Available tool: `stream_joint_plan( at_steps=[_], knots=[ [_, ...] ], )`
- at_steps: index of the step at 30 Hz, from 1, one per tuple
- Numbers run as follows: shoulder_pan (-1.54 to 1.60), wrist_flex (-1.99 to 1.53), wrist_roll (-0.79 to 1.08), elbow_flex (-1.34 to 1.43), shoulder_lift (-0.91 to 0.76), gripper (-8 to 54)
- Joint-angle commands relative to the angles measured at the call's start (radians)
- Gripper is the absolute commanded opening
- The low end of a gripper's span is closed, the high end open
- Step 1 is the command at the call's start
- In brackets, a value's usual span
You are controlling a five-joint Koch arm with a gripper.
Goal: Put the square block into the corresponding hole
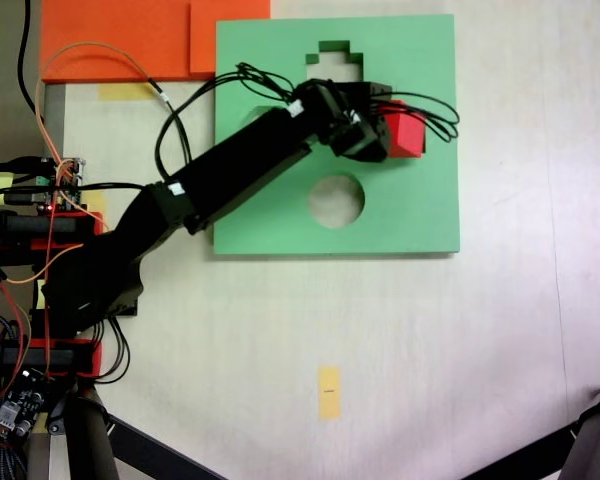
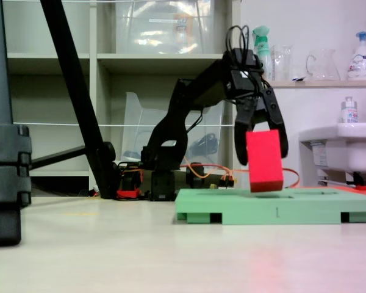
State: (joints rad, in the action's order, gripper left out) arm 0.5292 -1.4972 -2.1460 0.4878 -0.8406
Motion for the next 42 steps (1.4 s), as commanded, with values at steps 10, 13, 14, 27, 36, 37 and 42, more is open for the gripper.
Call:
stream_joint_plan(
  at_steps=[10,13,14,27,36,37,42],
  knots=[
    [0.032,0.066,0.120,-0.075,0.005,15.3],
    [0.041,0.066,0.120,-0.077,0.009,15.3],
    [0.044,0.069,0.120,-0.078,0.009,15.3],
    [0.064,0.077,0.018,-0.084,0.038,15.3],
    [0.052,0.086,-0.020,-0.086,0.103,15.3],
    [0.049,0.089,-0.020,-0.087,0.109,15.3],
    [0.037,0.121,-0.017,-0.089,0.141,15.3]
  ],
)
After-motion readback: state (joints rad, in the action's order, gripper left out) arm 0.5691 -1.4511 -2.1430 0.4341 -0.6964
